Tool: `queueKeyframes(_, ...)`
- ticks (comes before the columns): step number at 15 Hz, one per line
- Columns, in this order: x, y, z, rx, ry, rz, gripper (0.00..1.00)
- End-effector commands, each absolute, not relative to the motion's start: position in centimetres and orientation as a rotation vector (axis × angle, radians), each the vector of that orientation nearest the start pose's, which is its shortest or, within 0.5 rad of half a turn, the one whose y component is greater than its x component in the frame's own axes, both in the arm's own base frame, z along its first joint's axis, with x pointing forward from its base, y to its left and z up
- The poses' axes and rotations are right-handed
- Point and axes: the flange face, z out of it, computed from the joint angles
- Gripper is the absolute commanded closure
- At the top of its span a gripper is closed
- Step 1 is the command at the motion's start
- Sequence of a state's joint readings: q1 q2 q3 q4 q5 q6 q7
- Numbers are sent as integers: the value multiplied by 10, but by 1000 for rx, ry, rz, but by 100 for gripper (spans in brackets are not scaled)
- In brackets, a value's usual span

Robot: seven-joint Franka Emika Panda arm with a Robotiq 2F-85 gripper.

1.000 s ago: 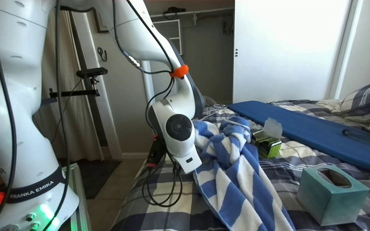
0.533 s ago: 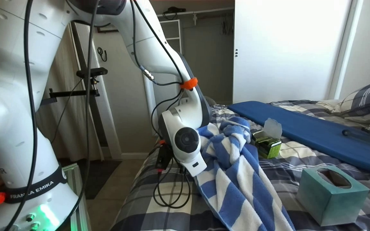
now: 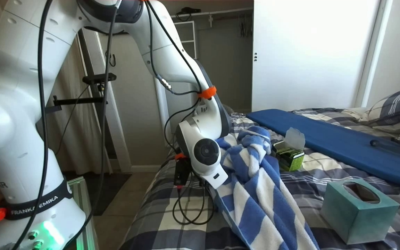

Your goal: Move the towel to the right

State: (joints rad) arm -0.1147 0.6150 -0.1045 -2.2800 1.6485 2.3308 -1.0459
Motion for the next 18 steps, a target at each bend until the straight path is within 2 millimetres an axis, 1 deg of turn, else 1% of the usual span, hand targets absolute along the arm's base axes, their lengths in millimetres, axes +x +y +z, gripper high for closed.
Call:
queueKeyframes(1,456,-90,62,-2204,763,-227,100)
queueKeyframes(2,454,-89,65,-2191,789,-213,97)
queueKeyframes(3,450,-88,67,-2191,825,-187,98)
queueKeyframes(4,443,-88,71,-2189,872,-153,97)
queueKeyframes(6,424,-96,84,-2175,1023,-75,97)
queueKeyframes(9,384,-118,114,-2165,1222,-42,97)
queueKeyframes(10,373,-129,124,-2180,1286,-75,97)
queueKeyframes(12,352,-147,146,-2236,1393,-126,97)
queueKeyframes(15,317,-165,173,-2326,1547,-146,97)
queueKeyframes(16,304,-165,172,-2345,1596,-116,97)
queueKeyframes(18,277,-160,166,-2365,1671,-18,97)
